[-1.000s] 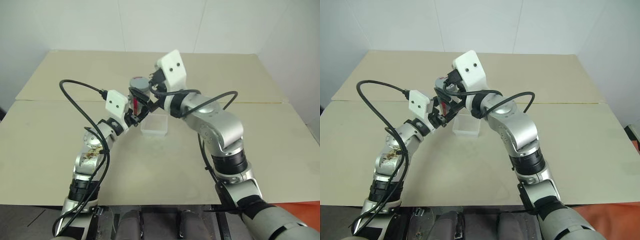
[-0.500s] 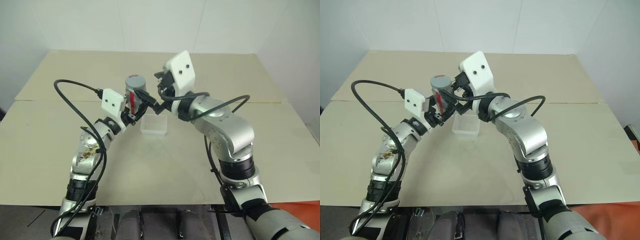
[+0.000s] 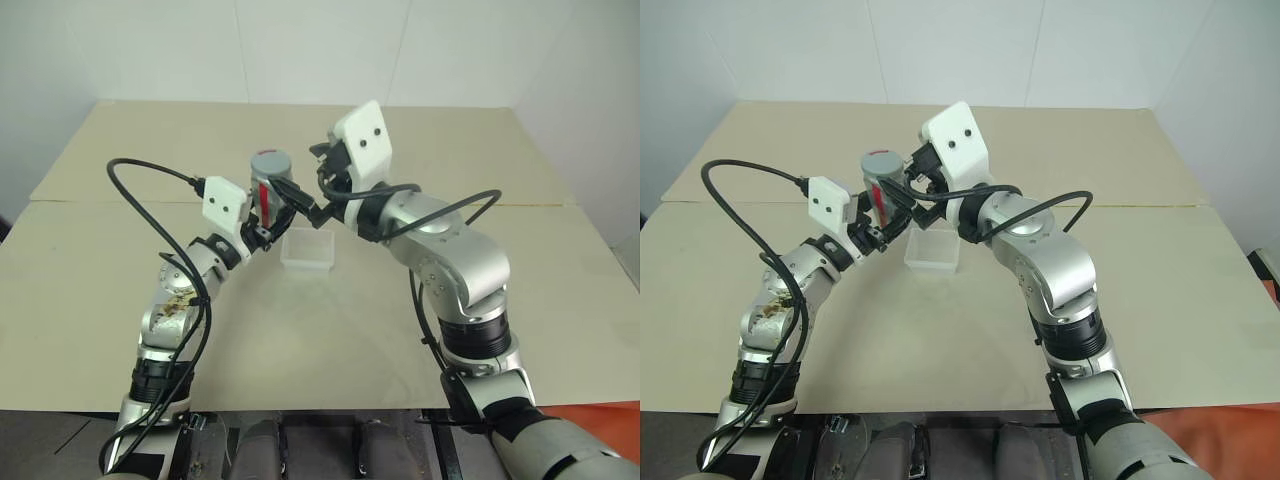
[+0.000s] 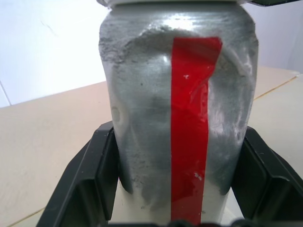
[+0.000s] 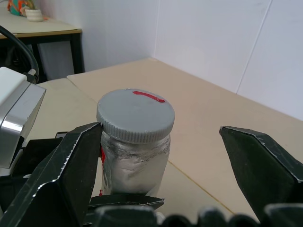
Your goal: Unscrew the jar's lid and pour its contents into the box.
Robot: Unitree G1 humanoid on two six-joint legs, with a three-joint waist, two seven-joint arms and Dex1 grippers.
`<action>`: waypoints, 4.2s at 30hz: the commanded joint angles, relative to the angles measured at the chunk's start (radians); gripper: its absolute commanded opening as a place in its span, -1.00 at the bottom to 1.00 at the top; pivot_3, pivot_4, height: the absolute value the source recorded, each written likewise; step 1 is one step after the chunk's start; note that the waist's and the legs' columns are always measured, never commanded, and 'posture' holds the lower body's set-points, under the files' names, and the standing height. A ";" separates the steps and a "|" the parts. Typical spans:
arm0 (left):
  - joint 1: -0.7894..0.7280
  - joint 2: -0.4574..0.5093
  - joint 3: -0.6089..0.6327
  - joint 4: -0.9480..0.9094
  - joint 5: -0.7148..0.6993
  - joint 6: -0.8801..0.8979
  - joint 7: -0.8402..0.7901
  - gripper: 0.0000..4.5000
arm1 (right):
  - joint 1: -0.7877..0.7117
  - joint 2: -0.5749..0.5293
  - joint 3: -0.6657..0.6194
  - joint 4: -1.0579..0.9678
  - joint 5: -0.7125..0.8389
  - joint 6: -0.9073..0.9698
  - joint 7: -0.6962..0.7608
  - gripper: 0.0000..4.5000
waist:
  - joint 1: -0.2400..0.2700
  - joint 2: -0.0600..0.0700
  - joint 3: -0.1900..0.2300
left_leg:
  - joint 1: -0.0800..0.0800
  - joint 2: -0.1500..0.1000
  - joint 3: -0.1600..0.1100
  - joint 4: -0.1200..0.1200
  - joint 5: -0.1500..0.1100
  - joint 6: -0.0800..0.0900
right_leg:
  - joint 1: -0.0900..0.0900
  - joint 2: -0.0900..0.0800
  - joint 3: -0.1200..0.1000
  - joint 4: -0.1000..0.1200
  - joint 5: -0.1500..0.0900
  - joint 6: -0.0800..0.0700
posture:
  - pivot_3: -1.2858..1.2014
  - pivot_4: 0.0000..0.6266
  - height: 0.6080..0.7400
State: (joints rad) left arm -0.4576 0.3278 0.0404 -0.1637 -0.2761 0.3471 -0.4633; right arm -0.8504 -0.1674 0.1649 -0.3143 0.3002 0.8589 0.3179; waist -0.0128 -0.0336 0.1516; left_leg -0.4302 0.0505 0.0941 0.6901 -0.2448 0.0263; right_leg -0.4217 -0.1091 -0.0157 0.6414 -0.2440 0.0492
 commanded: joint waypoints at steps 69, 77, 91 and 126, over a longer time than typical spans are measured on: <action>0.017 0.005 -0.007 -0.115 -0.034 0.021 0.011 0.26 | 0.000 -0.052 -0.033 -0.046 -0.045 -0.013 0.001 0.99 | 0.000 0.000 0.000 | 0.000 0.000 -0.002 -0.001 0.000 0.000 | 0.000 0.000 0.000 0.000 0.000 0.000 | 0.03 -0.52 1.00; 0.014 0.010 -0.007 -0.113 -0.038 0.023 0.004 0.26 | 0.025 -0.076 -0.052 -0.073 -0.030 -0.005 0.001 0.99 | 0.000 0.000 0.000 | 0.000 0.000 -0.002 -0.001 0.000 0.000 | 0.000 0.000 0.000 0.000 0.000 0.000 | 0.03 -0.52 1.00; 0.015 0.011 -0.006 -0.116 -0.044 0.031 -0.003 0.26 | 0.044 -0.109 -0.071 -0.094 -0.006 0.001 0.004 0.99 | -0.001 0.000 0.000 | 0.000 0.000 -0.002 -0.001 0.000 0.000 | 0.000 0.000 0.000 0.000 0.000 0.000 | 0.03 -0.52 1.00; 0.050 0.039 0.009 -0.139 -0.116 0.006 -0.115 0.26 | -0.068 -0.015 -0.050 0.068 0.136 -0.083 0.163 0.99 | 0.000 0.000 0.000 | 0.000 0.000 -0.002 -0.001 0.000 0.000 | 0.000 0.000 0.000 0.000 0.000 0.000 | 0.03 -0.52 1.00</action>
State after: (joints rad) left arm -0.4093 0.3617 0.0404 -0.2557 -0.3787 0.3549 -0.5795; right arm -0.8870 -0.1850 0.1163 -0.2259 0.4390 0.8085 0.4784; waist -0.0125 -0.0336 0.1516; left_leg -0.4298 0.0503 0.0920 0.6894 -0.2450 0.0267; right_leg -0.4215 -0.1092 -0.0155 0.6414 -0.2440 0.0492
